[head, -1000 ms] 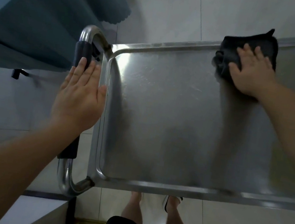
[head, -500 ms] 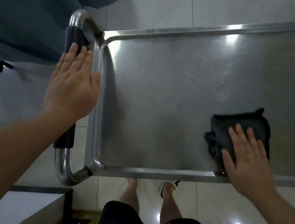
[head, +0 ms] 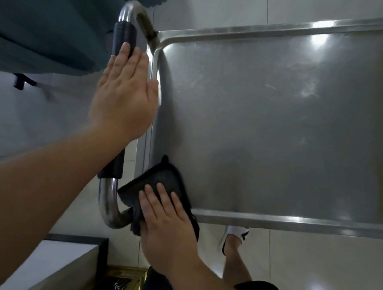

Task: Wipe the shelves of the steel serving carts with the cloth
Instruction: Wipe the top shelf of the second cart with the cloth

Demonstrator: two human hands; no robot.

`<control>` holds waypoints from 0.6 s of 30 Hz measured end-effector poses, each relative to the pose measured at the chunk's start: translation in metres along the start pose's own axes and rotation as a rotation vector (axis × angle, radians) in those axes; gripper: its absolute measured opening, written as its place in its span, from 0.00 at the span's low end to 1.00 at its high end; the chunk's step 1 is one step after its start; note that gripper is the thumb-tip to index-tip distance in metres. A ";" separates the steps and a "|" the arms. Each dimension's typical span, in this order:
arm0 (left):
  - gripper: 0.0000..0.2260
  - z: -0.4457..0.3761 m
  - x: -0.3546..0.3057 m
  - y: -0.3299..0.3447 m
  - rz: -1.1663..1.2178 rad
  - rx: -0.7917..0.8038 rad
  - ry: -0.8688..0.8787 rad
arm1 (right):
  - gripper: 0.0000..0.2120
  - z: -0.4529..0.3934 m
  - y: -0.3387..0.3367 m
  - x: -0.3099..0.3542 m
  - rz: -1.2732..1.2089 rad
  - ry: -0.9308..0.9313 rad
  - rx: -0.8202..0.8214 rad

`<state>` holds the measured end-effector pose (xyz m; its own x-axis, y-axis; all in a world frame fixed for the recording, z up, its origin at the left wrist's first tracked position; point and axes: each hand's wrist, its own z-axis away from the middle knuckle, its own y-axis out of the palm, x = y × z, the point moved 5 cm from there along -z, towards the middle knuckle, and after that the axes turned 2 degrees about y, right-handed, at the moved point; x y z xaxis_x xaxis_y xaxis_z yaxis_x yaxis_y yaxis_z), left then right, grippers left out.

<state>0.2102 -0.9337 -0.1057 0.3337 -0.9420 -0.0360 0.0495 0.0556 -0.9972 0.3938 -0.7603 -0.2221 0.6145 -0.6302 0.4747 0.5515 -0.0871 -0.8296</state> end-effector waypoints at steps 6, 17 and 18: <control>0.30 0.001 -0.003 -0.001 0.045 0.008 0.016 | 0.30 0.036 -0.042 -0.084 0.038 0.089 -0.112; 0.30 0.001 -0.002 -0.003 0.066 0.027 0.021 | 0.33 0.024 -0.147 -0.288 -0.050 0.928 -0.423; 0.30 0.000 -0.001 -0.003 0.071 0.027 0.019 | 0.33 0.009 -0.143 -0.269 -0.054 0.932 -0.450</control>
<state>0.2098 -0.9324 -0.1030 0.3193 -0.9415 -0.1077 0.0521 0.1309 -0.9900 0.1547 -0.5716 -0.2285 -0.1911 -0.9471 0.2577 0.1856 -0.2927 -0.9380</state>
